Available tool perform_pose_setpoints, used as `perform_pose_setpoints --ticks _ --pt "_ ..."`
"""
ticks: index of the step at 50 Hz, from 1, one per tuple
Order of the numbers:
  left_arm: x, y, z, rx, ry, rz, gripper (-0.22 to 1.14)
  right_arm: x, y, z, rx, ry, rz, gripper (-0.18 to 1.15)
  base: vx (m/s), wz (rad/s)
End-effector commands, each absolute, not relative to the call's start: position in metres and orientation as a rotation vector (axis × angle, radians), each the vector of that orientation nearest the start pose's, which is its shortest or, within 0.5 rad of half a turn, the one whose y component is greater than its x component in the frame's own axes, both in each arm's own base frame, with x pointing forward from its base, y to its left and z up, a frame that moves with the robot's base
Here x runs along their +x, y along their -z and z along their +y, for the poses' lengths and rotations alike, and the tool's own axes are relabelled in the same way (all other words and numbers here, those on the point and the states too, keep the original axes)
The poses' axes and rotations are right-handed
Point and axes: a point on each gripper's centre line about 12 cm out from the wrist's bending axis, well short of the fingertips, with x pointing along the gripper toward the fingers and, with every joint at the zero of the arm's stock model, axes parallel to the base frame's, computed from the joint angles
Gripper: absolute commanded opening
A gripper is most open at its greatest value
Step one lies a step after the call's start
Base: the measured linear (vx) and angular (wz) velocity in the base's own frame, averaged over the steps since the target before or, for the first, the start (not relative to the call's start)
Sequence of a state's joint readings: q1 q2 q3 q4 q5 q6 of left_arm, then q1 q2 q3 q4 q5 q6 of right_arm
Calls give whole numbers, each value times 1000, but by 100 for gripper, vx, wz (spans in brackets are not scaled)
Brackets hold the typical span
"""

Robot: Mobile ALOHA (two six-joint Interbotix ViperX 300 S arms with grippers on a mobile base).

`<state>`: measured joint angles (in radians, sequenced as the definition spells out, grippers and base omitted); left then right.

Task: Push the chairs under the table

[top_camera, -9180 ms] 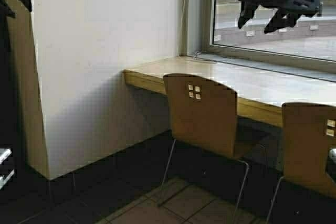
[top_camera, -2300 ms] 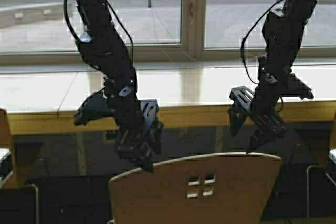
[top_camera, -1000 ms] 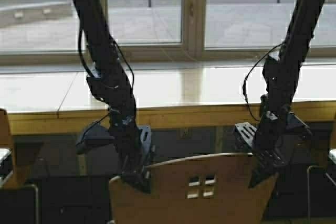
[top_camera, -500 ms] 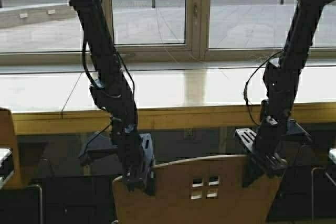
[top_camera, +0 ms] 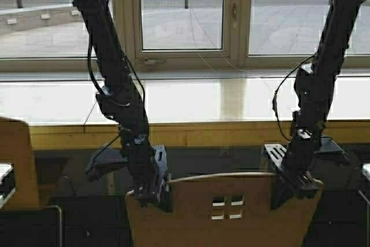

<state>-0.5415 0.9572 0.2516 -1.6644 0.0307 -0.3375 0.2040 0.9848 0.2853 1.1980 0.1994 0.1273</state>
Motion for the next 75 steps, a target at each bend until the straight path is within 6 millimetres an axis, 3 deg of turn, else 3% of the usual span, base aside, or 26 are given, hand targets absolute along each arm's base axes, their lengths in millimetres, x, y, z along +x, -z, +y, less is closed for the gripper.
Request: perform_pose_setpoints --ticks 1,19,26,51,75 --pt "391 123 -208 -1391 -745 1119 3 386 152 117 933 474 1374 3 17 16" --pt "393 126 -208 -1369 -731 1117 3 383 156 121 892 455 1385 3 19 10" --pt "394 127 -210 -1372 -726 1120 3 369 162 129 863 453 1417 3 22 1" --pt "402 117 -209 -1366 -690 1111 3 366 159 132 850 451 1416 3 25 2" --pt "391 121 -207 -1325 -677 1157 4 353 161 132 819 456 1434 3 21 0"
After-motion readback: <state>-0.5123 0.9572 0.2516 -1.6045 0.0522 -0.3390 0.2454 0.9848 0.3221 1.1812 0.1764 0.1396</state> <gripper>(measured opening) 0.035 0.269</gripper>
